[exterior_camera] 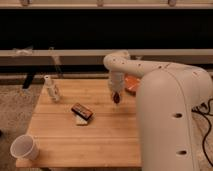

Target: Place the pepper in the ceramic bowl

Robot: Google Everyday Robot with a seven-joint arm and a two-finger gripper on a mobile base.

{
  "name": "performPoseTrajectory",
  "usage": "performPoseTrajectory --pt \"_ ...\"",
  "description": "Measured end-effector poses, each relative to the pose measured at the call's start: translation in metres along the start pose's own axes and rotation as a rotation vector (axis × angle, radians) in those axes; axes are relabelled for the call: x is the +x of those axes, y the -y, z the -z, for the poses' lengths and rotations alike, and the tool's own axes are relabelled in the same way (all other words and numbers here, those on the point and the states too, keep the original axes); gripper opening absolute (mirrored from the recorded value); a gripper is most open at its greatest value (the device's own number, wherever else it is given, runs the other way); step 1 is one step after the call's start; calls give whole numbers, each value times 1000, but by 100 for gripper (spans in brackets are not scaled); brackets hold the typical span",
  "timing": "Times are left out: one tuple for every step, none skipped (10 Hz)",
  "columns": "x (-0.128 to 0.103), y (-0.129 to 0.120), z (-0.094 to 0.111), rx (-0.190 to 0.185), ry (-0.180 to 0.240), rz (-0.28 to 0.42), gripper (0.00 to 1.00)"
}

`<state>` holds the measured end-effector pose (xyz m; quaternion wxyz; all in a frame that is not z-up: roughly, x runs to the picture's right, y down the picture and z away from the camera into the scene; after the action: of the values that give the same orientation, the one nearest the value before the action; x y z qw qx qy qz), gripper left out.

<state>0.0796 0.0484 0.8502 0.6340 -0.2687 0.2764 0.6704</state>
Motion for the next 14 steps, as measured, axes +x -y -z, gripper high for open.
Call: performPoseTrajectory --pt "-10 16 5 -12 18 -29 0" --pt "-22 26 12 -26 42 -50 0" --pt "-36 36 22 -34 66 -70 0" --pt "-47 47 27 -35 77 -89 0" --pt "-57 59 29 -37 86 -107 0" --pt "-69 67 28 -34 92 -116 0" --pt "-82 71 25 -26 98 -119 0" --pt "-93 73 20 -18 97 -121 3" --pt "-104 77 15 -10 99 -127 12" --pt "-116 83 13 -1 106 -134 24" --pt "-124 88 13 8 111 -138 34" --pt "-132 90 15 16 117 -138 42" --pt "-138 91 17 25 124 -137 52" --pt "-139 95 19 34 132 -141 64"
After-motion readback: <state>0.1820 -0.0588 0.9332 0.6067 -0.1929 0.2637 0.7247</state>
